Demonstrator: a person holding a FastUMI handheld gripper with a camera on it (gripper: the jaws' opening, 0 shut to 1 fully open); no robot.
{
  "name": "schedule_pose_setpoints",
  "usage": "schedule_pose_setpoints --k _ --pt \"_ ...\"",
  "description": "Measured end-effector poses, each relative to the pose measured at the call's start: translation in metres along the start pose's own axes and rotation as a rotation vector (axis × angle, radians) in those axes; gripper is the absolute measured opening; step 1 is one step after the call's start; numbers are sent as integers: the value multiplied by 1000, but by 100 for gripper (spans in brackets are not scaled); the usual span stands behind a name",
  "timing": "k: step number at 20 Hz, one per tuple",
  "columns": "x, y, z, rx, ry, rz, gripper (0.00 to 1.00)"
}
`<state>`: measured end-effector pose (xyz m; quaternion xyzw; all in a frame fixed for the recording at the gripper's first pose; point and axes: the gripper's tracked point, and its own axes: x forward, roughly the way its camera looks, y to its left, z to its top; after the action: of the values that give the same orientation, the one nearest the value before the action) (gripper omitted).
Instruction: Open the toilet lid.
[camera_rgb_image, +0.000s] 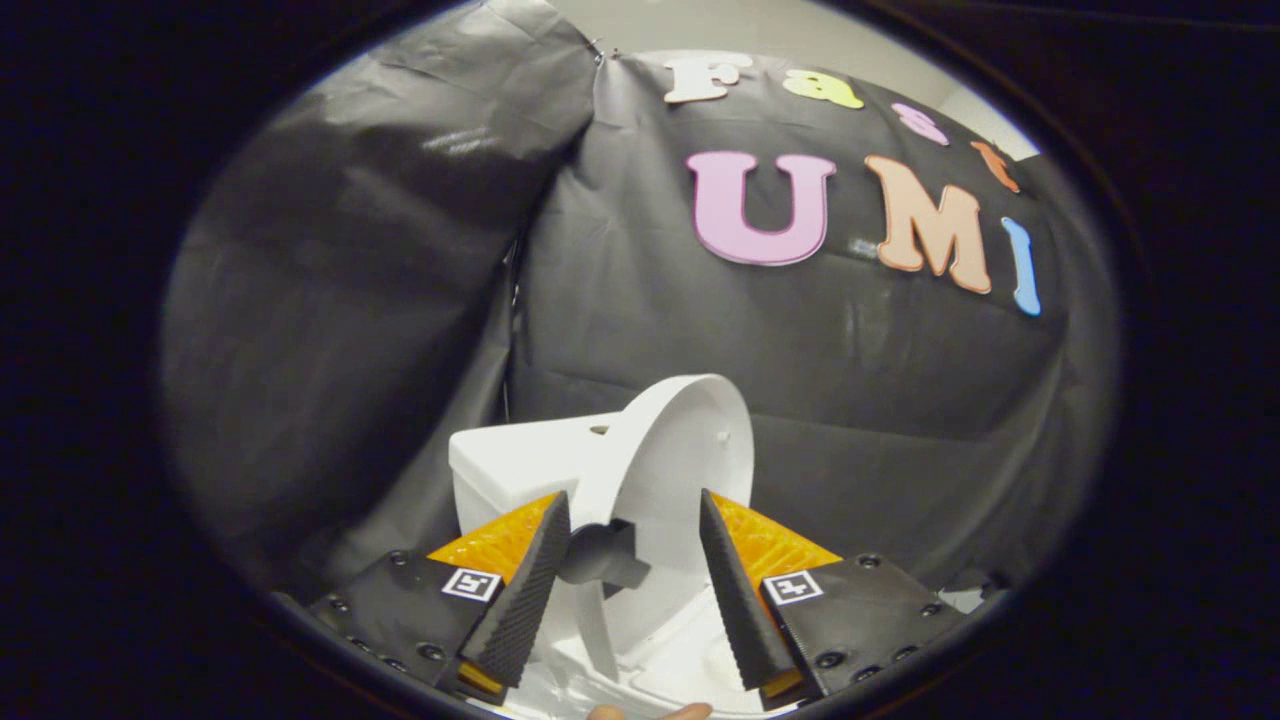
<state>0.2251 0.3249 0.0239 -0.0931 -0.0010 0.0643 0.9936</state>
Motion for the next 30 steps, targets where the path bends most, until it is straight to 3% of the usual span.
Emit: schedule_pose_setpoints --k 2,9,14,18,23,30 --pt "-13 -30 10 25 -29 -34 80" --pt "-87 -183 7 62 -95 -232 80" --pt "-144 -280 -32 123 -56 -356 79" --pt "-176 -328 -64 185 -13 -411 78" --pt "-190 -344 -101 167 83 -366 75" --pt "-177 -322 -109 170 108 -268 75"
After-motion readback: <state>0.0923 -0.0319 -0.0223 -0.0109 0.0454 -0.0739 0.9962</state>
